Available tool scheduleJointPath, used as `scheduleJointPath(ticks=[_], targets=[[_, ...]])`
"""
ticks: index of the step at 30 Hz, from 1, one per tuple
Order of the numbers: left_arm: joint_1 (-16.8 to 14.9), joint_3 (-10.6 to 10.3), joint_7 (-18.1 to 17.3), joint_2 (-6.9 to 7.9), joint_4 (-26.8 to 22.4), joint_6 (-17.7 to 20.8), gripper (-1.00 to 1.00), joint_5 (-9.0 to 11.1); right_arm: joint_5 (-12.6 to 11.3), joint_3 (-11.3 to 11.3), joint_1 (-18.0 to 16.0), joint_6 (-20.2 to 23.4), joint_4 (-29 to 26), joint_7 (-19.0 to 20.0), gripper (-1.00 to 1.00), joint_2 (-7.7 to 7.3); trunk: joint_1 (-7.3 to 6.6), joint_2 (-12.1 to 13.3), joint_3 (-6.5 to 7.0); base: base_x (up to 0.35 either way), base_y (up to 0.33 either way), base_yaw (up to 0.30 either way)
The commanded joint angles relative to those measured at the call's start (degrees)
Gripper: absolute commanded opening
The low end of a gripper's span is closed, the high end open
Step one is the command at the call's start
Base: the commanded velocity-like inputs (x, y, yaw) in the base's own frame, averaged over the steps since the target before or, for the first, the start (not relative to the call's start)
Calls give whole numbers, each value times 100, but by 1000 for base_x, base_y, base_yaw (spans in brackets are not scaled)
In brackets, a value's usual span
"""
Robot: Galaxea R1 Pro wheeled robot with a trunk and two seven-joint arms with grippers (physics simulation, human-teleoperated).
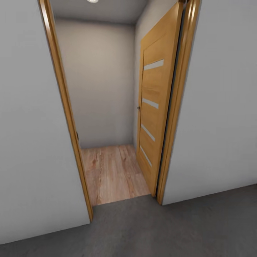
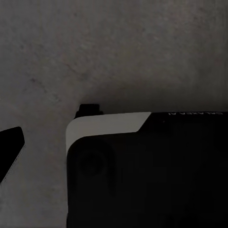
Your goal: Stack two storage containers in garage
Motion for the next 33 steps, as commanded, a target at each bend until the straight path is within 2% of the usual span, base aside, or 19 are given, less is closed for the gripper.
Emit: scheduleJointPath(ticks=[1, 15, 33], targets=[[-4, 11, -14, 5, 4, -15, 100, -3, -40, 46, -5, -20, 16, -1, 100, 7, 3, -4, -7, 279, 0, -29], [-4, 11, -15, 18, 4, -18, 100, -11, 29, 53, -5, -20, 16, -1, 100, 7, 3, -4, -7, 310, 0, -6], [-4, 11, -15, 17, 4, -18, 100, -12, -15, 46, -5, -50, 16, -1, 100, -11, 3, -4, -7, 317, 0, 0]])
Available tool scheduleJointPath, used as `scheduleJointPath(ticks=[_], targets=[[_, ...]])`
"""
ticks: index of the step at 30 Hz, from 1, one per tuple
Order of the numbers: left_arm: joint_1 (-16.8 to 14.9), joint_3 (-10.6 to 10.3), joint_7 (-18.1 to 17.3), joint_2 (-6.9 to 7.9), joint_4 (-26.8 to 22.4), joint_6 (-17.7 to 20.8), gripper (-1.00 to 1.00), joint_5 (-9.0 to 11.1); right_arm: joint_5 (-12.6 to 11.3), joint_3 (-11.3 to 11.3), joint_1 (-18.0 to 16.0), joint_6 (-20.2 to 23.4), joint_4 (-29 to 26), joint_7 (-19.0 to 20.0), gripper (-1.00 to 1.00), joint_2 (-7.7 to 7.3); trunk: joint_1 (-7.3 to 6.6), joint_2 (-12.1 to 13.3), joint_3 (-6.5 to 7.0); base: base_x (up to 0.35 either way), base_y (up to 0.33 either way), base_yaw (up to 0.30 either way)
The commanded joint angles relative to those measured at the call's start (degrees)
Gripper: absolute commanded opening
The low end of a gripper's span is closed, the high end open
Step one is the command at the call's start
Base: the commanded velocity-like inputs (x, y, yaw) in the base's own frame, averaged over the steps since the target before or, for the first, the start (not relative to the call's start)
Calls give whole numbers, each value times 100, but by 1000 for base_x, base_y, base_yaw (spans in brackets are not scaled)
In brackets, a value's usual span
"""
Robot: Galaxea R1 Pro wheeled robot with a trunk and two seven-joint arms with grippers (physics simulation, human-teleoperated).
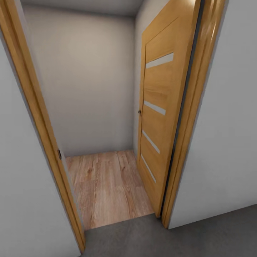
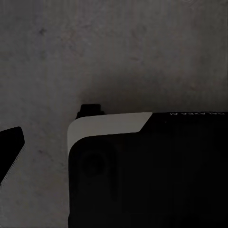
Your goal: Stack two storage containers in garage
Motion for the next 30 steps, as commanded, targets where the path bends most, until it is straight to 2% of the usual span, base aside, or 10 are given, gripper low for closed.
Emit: scheduleJointPath(ticks=[1, 30], targets=[[-4, 11, -14, 1, 4, -15, 100, -4, -41, 46, -5, -19, 16, -1, 100, 6, 4, -4, -7, 317, 0, 0], [-4, 11, -14, 5, 4, -13, 100, 5, -67, 46, -5, -22, 16, -1, 100, 6, 4, -4, -7, 317, 0, 11]])
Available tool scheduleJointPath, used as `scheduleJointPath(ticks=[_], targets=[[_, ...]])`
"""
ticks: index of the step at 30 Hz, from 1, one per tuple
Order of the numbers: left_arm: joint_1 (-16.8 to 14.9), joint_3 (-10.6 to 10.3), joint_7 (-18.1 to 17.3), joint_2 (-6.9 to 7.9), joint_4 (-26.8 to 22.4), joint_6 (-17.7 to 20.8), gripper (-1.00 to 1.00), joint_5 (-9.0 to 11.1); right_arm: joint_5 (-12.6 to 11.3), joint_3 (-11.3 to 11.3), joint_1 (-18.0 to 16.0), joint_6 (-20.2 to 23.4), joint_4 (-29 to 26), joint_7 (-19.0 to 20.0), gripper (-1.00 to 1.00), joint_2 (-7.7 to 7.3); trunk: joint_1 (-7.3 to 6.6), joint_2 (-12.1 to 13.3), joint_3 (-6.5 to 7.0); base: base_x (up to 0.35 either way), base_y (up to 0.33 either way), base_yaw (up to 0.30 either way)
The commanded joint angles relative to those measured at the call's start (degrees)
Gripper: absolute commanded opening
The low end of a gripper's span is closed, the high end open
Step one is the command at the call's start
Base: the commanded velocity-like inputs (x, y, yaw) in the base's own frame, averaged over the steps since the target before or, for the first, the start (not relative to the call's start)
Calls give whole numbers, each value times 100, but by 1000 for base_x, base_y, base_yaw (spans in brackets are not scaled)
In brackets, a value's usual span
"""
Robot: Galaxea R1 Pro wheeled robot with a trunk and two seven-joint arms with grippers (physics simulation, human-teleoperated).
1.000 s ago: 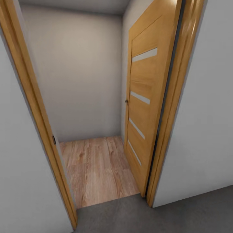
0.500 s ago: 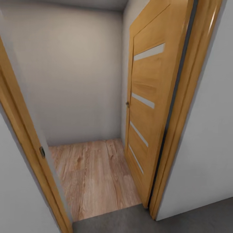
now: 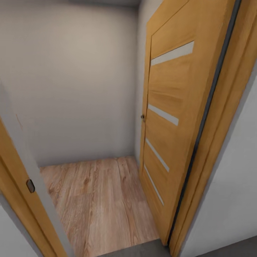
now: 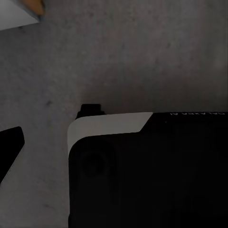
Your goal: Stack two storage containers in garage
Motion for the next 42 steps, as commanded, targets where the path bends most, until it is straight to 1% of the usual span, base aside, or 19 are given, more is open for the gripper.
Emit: scheduleJointPath(ticks=[1, 6, 29, 40, 42], targets=[[-5, 11, -14, -1, 6, -14, 100, -6, -38, 46, -4, -23, 16, -1, 100, 6, 4, -4, -7, 317, 0, 214], [-5, 11, -14, -7, 6, -13, 100, -11, -41, 46, -4, -24, 16, -1, 100, 6, 4, -4, -7, 317, 0, 149], [-5, 11, -14, -8, 6, -12, 100, -12, -42, 46, -4, -17, 16, -1, 100, 6, 4, -4, -7, 317, 0, 5], [-5, 11, -14, -6, 6, -13, 100, -12, -34, 46, -4, -19, 16, -1, 100, 6, 4, -4, -7, 317, 0, 215], [-5, 11, -14, -7, 6, -13, 100, -12, -40, 45, -4, -19, 16, -1, 100, 6, 4, -4, -7, 317, 0, 47]])
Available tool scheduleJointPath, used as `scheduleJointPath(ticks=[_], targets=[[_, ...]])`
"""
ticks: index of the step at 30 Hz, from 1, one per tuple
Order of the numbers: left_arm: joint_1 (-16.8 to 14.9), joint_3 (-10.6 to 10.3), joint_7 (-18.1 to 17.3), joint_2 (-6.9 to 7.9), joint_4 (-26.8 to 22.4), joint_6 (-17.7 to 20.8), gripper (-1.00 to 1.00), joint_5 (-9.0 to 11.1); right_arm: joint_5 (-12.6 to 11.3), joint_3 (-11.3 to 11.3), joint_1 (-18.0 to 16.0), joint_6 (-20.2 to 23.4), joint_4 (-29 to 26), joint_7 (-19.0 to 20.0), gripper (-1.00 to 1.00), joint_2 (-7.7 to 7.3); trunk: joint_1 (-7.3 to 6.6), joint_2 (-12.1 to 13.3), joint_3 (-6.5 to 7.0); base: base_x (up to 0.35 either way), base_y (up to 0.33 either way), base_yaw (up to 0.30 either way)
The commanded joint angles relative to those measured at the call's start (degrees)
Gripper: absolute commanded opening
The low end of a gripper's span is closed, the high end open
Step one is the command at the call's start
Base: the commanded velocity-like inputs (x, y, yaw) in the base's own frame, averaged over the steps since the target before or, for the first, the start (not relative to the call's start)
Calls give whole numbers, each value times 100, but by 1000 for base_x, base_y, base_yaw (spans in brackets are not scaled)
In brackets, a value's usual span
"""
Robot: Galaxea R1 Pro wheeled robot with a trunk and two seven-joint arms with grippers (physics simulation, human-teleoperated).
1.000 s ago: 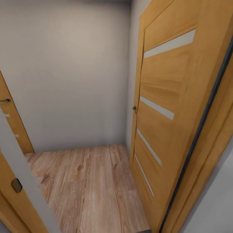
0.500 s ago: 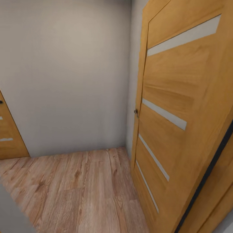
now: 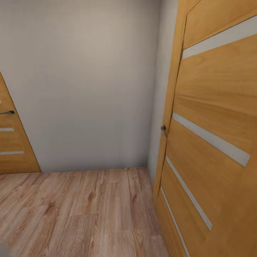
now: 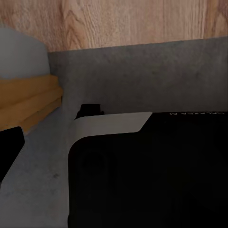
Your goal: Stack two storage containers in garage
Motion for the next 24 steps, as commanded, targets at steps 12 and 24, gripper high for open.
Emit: scheduleJointPath(ticks=[12, 24], targets=[[-4, 11, -14, 0, 5, -17, 100, -4, -44, 44, -5, -18, 16, -1, 100, 6, 4, -4, -7, 317, 0, 7], [-4, 11, -14, 0, 5, -16, 100, -4, -44, 41, -5, -18, 16, -1, 100, 6, 4, -4, -7, 317, 0, 0]])
